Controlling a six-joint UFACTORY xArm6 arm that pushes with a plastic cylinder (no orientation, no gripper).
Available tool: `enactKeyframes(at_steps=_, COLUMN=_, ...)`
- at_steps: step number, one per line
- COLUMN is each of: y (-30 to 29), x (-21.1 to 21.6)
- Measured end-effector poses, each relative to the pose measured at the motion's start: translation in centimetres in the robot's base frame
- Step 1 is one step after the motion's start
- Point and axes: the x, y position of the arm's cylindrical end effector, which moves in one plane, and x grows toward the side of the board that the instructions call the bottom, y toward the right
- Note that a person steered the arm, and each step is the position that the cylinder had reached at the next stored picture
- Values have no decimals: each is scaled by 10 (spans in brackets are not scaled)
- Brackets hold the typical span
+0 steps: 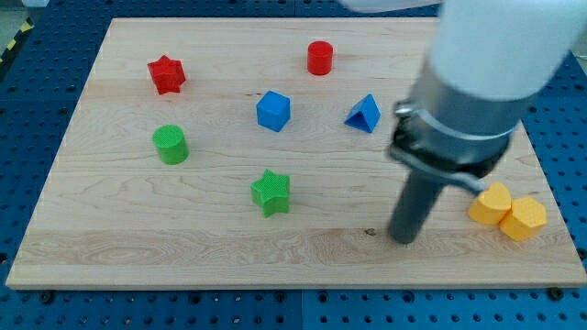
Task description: Push the green star closer to the yellow heart and yellow hexagon
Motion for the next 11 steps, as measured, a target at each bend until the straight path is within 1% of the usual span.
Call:
enactKeyframes(at_steps=1, y=-70, x=11)
enactKeyframes(at_steps=2, y=-161, x=8)
enactKeyframes(at_steps=3, y=-226, x=-24)
enactKeyframes(at_steps=4, y=-227, x=-64)
enactKeyframes(at_steps=5, y=-222, x=-64)
enactKeyframes(at_steps=7, y=-142, x=-62)
enactKeyframes(at_steps=9, y=-104, x=-28)
enactKeyframes(at_steps=11, y=-41, x=-27)
